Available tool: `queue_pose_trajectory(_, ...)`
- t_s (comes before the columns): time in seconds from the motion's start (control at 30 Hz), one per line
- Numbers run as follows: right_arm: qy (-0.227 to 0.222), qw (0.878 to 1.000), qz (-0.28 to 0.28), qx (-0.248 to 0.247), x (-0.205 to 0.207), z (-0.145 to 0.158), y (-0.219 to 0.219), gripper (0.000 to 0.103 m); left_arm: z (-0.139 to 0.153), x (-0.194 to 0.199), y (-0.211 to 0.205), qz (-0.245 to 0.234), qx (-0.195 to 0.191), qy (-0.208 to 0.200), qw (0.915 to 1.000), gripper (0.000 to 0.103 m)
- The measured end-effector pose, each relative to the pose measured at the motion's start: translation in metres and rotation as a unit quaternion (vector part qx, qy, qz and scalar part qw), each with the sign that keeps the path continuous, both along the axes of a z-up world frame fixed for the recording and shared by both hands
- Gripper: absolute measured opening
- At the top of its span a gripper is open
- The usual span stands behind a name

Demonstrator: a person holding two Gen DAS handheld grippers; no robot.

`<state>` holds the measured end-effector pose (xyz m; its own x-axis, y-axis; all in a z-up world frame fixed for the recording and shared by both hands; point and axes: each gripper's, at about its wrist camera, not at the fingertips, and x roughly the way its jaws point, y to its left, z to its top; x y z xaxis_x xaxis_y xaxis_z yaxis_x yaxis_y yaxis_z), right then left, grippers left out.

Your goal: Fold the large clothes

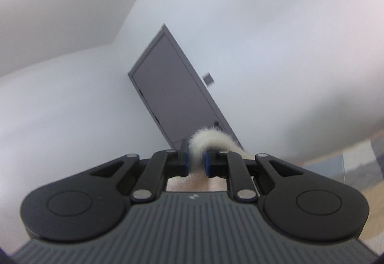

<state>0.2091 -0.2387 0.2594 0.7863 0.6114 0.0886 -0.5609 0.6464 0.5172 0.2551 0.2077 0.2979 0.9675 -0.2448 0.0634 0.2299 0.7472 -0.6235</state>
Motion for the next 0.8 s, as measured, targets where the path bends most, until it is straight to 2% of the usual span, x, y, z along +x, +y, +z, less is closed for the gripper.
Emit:
queue_pose_trajectory(0.07, -0.012, 1.000, -0.019, -0.004, -0.001, 0.035, 0.002, 0.015, 0.024, 0.012, -0.007, 0.009, 0.014, -0.006, 0.9998, 0.013)
queue_pose_trajectory(0.13, -0.019, 0.999, -0.043, -0.013, 0.006, 0.056, 0.005, 0.015, 0.039, 0.017, -0.016, 0.013, 0.023, -0.003, 0.9997, 0.013)
queue_pose_trajectory(0.23, 0.011, 0.997, -0.065, -0.036, 0.039, 0.062, 0.007, 0.015, 0.031, 0.057, -0.019, 0.011, 0.034, 0.026, 0.9990, 0.013)
queue_pose_trajectory(0.3, 0.049, 0.995, -0.069, -0.048, 0.074, 0.050, 0.007, 0.015, 0.013, 0.084, -0.019, 0.008, 0.039, 0.059, 0.9975, 0.013)
queue_pose_trajectory(0.43, 0.115, 0.988, -0.077, -0.065, 0.151, -0.007, 0.006, 0.016, -0.045, 0.161, -0.013, -0.005, 0.044, 0.112, 0.9928, 0.013)
queue_pose_trajectory(0.5, 0.140, 0.983, -0.082, -0.084, 0.194, -0.044, 0.009, 0.016, -0.080, 0.205, -0.015, 0.011, 0.078, 0.148, 0.9858, 0.014)
queue_pose_trajectory(0.67, 0.192, 0.966, -0.096, -0.144, 0.311, -0.157, 0.033, 0.017, -0.198, 0.325, -0.010, 0.028, 0.110, 0.215, 0.9701, 0.014)
queue_pose_trajectory(0.7, 0.201, 0.963, -0.099, -0.149, 0.336, -0.182, 0.037, 0.017, -0.226, 0.330, -0.014, 0.025, 0.110, 0.228, 0.9671, 0.014)
queue_pose_trajectory(0.77, 0.218, 0.960, -0.100, -0.146, 0.383, -0.230, 0.046, 0.017, -0.282, 0.371, -0.008, 0.024, 0.112, 0.258, 0.9594, 0.014)
queue_pose_trajectory(0.8, 0.228, 0.958, -0.098, -0.143, 0.394, -0.257, 0.040, 0.017, -0.308, 0.395, -0.004, 0.024, 0.116, 0.268, 0.9561, 0.014)
